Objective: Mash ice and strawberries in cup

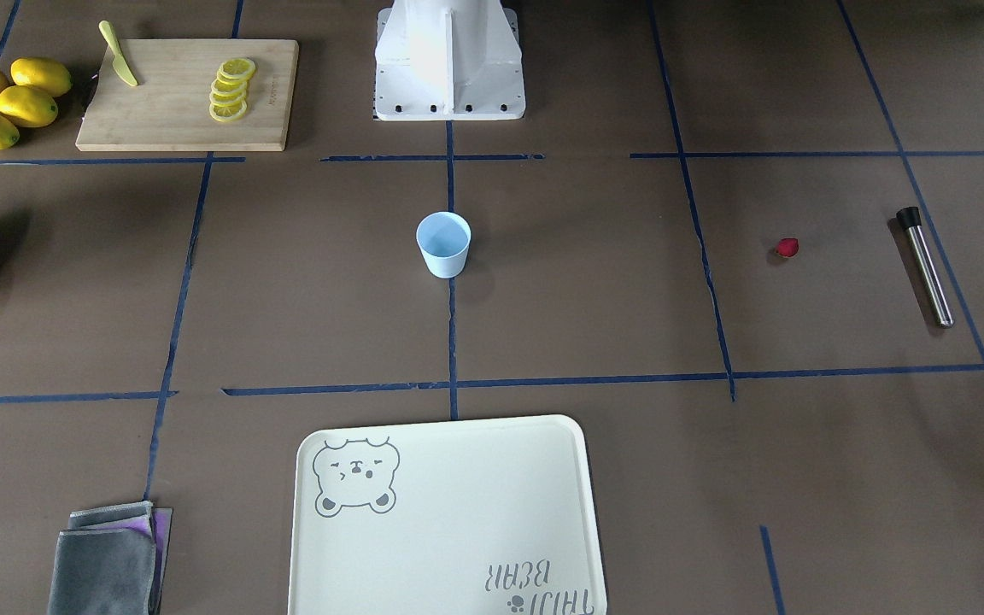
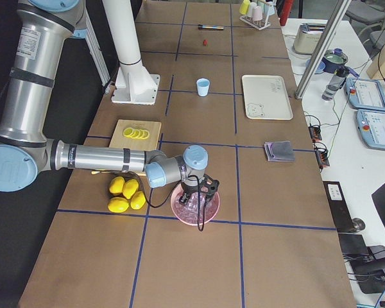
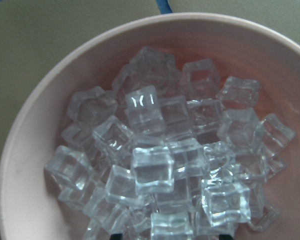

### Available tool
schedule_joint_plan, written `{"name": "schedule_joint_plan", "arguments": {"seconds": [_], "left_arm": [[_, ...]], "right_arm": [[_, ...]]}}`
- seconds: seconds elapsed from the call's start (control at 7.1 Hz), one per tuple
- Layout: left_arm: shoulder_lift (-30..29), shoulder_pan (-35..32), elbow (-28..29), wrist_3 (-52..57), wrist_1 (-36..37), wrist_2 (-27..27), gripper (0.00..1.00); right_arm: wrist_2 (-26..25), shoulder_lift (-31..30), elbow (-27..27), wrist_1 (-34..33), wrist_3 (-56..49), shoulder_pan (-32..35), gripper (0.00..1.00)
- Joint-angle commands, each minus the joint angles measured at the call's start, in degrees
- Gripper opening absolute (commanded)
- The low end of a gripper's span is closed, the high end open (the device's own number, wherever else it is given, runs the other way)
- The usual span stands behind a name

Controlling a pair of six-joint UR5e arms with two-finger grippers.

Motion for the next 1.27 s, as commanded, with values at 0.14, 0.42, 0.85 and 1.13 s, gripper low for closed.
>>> {"name": "schedule_joint_plan", "arguments": {"seconds": [0.14,0.42,0.85,1.13], "left_arm": [[0.0,0.0,0.1,0.0,0.0,-0.3,1.00],[0.0,0.0,0.2,0.0,0.0,-0.3,1.00],[0.0,0.0,0.0,0.0,0.0,-0.4,1.00],[0.0,0.1,-0.2,0.1,-0.1,-0.4,1.00]], "right_arm": [[-0.1,0.0,0.3,0.1,0.2,0.1,0.19],[-0.2,-0.1,4.3,0.0,1.7,0.2,0.00],[0.4,1.4,14.3,-0.1,8.7,0.1,0.00],[3.2,10.8,15.9,-0.2,22.8,-4.8,0.00]]}}
